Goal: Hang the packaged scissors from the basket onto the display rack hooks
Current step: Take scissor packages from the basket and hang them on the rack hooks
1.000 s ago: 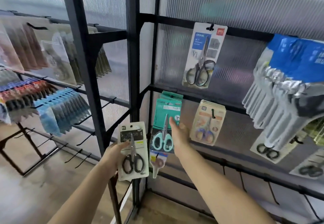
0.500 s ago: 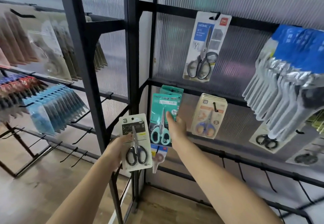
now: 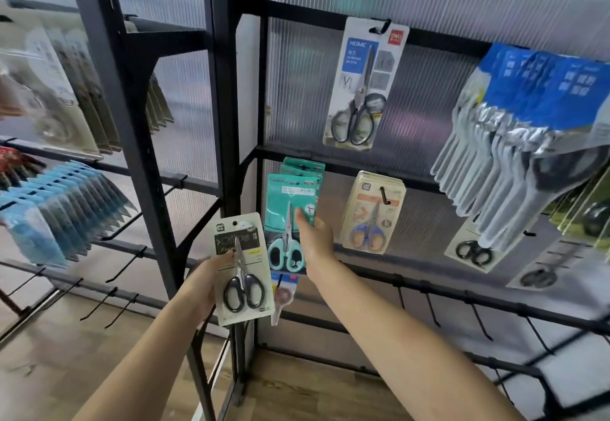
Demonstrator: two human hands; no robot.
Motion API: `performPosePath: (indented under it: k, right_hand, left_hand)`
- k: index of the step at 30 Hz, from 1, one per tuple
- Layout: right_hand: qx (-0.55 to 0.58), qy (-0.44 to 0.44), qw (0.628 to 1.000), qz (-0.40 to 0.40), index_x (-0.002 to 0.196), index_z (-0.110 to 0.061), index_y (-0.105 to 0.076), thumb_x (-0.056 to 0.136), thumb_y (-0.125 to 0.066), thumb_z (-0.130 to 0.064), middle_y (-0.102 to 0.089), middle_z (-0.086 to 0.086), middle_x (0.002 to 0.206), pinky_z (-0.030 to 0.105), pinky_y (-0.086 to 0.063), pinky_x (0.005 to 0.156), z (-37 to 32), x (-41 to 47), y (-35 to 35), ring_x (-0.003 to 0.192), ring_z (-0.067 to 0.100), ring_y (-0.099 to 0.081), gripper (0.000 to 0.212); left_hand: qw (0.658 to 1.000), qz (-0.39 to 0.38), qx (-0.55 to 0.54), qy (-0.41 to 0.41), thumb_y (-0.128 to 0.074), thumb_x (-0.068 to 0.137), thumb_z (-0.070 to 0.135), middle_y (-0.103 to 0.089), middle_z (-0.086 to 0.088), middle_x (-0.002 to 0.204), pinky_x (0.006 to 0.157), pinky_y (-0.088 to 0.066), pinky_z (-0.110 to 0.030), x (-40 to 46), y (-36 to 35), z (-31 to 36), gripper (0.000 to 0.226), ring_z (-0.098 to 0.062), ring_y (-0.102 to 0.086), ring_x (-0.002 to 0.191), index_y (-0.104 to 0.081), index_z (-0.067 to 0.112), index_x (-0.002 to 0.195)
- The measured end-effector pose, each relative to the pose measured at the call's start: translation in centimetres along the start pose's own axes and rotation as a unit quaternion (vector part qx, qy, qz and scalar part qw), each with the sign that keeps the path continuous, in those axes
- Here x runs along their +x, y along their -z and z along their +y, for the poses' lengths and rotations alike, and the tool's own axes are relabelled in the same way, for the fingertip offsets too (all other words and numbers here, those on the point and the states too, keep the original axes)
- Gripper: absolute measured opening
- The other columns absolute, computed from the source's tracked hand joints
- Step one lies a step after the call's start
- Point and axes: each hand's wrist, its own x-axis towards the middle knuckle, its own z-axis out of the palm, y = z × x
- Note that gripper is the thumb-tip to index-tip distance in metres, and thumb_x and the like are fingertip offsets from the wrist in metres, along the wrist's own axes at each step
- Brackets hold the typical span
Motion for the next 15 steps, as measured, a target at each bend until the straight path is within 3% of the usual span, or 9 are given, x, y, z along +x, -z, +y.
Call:
performPosePath:
  k: [5,7,10,15]
  right_hand:
    - [-0.004,0.008,1.000,0.011,0.093,-0.018,-0.062,0.095,-0.052,-0.037,-0.069,0.002,0.095,0.035,-0.056,0.076,0.2,0.4,0.7,0.084,0.019,-0.067,0.022]
    - [-0.008,0.008,1.000,0.019,0.090,-0.021,-0.061,0.095,-0.051,-0.038,-0.069,-0.001,0.093,0.032,-0.055,0.073,0.3,0.5,0.8,0.084,0.018,-0.067,0.021]
    - [-0.008,0.005,1.000,0.027,0.094,-0.019,-0.063,0.094,-0.051,-0.042,-0.070,0.001,0.096,0.036,-0.056,0.078,0.2,0.5,0.4,0.089,0.021,-0.068,0.026]
    - [-0.004,0.005,0.999,0.046,0.092,-0.018,-0.062,0.094,-0.051,-0.043,-0.070,0.006,0.099,0.041,-0.056,0.083,0.2,0.7,-0.1,0.089,0.024,-0.068,0.027]
  left_hand:
    - [1.000,-0.006,-0.014,0.004,-0.055,0.091,0.013,-0.068,-0.017,0.106,0.075,-0.049,-0.037,0.4,-0.4,0.1,0.012,-0.033,-0.064,0.096,-0.062,0.011,0.101]
    - [1.000,-0.011,-0.014,0.006,-0.056,0.091,0.014,-0.069,-0.017,0.107,0.075,-0.050,-0.038,0.5,-0.3,0.1,0.017,-0.035,-0.064,0.099,-0.061,0.010,0.106]
    - [1.000,-0.016,-0.015,0.009,-0.057,0.089,0.016,-0.069,-0.016,0.109,0.079,-0.051,-0.040,1.0,0.2,0.0,0.032,-0.035,-0.065,0.102,-0.059,0.007,0.120]
    - [1.000,-0.013,-0.008,0.016,-0.059,0.089,0.021,-0.070,-0.013,0.110,0.083,-0.051,-0.043,1.4,0.9,-0.3,0.036,-0.034,-0.065,0.102,-0.058,0.010,0.123]
